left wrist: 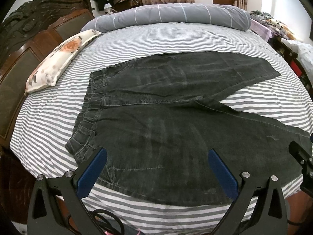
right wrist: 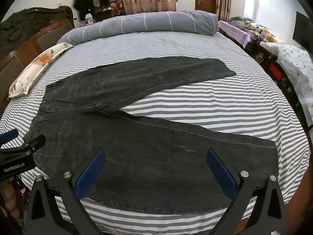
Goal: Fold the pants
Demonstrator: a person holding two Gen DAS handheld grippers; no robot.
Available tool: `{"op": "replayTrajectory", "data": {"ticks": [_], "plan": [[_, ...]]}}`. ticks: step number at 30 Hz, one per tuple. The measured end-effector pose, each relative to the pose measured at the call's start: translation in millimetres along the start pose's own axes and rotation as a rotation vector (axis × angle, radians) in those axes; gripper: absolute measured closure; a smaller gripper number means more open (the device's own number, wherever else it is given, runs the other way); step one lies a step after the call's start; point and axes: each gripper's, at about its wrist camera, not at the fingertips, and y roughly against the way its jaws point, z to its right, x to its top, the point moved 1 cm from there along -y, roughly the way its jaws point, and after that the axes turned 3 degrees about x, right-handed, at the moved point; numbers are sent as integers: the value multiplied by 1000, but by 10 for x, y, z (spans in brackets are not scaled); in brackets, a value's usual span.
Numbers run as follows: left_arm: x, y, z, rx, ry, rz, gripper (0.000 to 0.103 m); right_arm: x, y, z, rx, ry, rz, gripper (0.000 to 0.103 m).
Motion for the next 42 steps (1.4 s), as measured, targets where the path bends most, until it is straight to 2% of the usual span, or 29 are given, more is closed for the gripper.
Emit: {"op": "replayTrajectory", "data": {"ticks": [4, 7, 9, 15, 18, 24, 28, 33, 40, 42], "plan": [[44, -90, -54, -9, 0, 5, 1, 71, -35, 6, 28, -8, 7, 0], [103, -169, -145, -41, 12, 10, 9, 143, -54, 7, 47, -14, 27, 0], [158, -239, -244, -55, 20, 15, 24, 191, -73, 3, 56, -16, 41, 0], [437, -623, -819, -96, 99, -2, 56, 374, -268, -99, 120, -2, 70, 0], [628, -857, -1256, -79, 166, 3, 62, 502, -464, -179, 156, -7, 54, 0], [1014, -1376, -2108, -101, 315, -1, 63, 817, -949, -448, 206, 7, 21, 0], [1166, -1773, -2426, -175, 365, -30, 64, 990, -1250, -672, 223, 39, 3, 0], [1196, -2189, -2564, -253, 391, -66, 67, 1063, -1563, -867, 238, 54, -31, 1], [1321, -2507, -2586, -382, 425, -77, 67, 1040, -1895, -997, 245, 64, -74, 0], [1375, -2609, -2573, -388, 434, -90, 67, 1069, -1973, -1035, 247, 80, -76, 0]]}}
